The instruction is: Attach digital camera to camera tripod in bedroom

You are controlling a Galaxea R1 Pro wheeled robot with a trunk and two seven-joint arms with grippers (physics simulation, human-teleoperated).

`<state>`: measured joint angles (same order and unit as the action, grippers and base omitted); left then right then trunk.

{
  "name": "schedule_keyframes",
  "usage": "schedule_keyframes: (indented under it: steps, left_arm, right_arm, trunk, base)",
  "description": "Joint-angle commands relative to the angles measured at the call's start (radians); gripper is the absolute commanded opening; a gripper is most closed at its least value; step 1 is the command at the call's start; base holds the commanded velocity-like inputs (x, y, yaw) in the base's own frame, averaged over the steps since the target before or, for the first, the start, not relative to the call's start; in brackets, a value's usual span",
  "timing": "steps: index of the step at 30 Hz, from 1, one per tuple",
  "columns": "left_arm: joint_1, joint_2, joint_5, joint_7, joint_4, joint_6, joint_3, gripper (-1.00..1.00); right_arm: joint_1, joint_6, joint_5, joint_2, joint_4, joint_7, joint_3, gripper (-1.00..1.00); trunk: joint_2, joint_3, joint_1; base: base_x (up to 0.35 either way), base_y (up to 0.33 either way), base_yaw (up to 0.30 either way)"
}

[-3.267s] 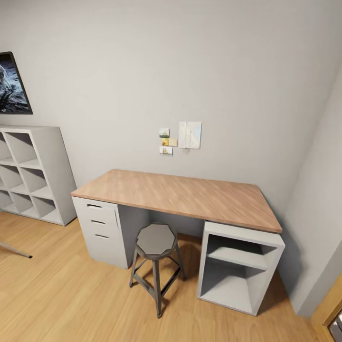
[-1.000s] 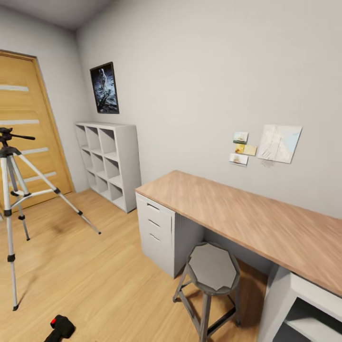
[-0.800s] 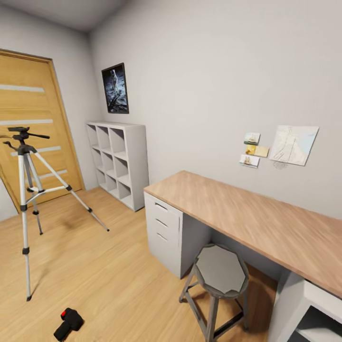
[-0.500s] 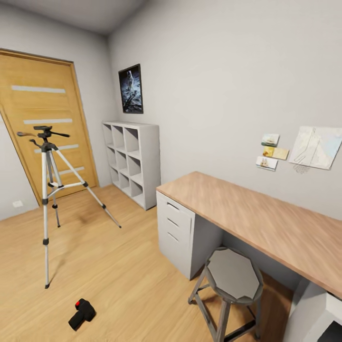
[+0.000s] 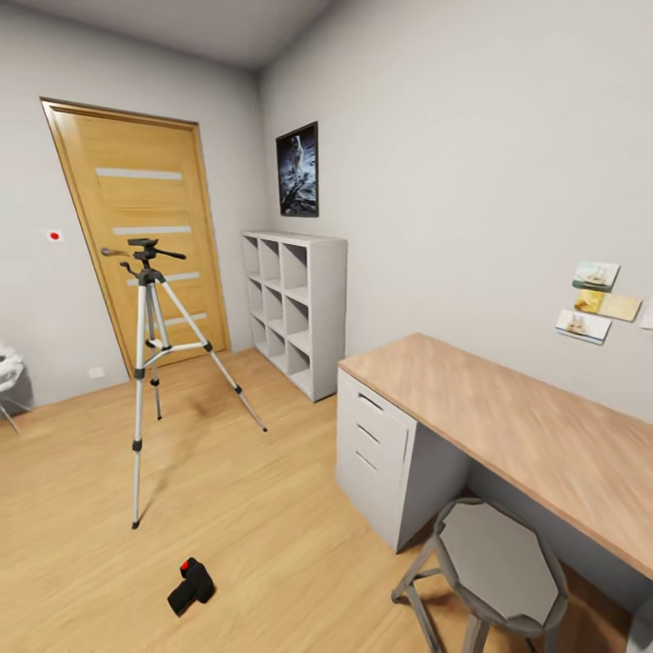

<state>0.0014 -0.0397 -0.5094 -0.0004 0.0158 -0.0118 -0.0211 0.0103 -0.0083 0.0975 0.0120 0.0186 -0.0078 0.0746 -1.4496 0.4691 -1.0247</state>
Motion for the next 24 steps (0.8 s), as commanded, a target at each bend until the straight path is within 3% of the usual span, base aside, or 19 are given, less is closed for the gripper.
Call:
schedule_keyframes:
  steps: [1, 24]
  left_arm:
    - [0.0, 0.0, -0.002, 0.0, 0.001, -0.001, -0.002, 1.0]
    - [0.0, 0.0, -0.006, 0.0, 0.001, -0.002, -0.003, 1.0]
  right_arm:
    - [0.0, -0.001, 0.007, 0.0, 0.0, -0.001, 0.007, 1.0]
    - [0.0, -0.001, 0.007, -0.001, 0.0, -0.001, 0.007, 1.0]
  trunk:
    - [0.0, 0.001, 0.0]
    - [0.0, 0.001, 0.0]
  base:
    - [0.162, 0.0, 0.291]
    - [0.016, 0.0, 0.291]
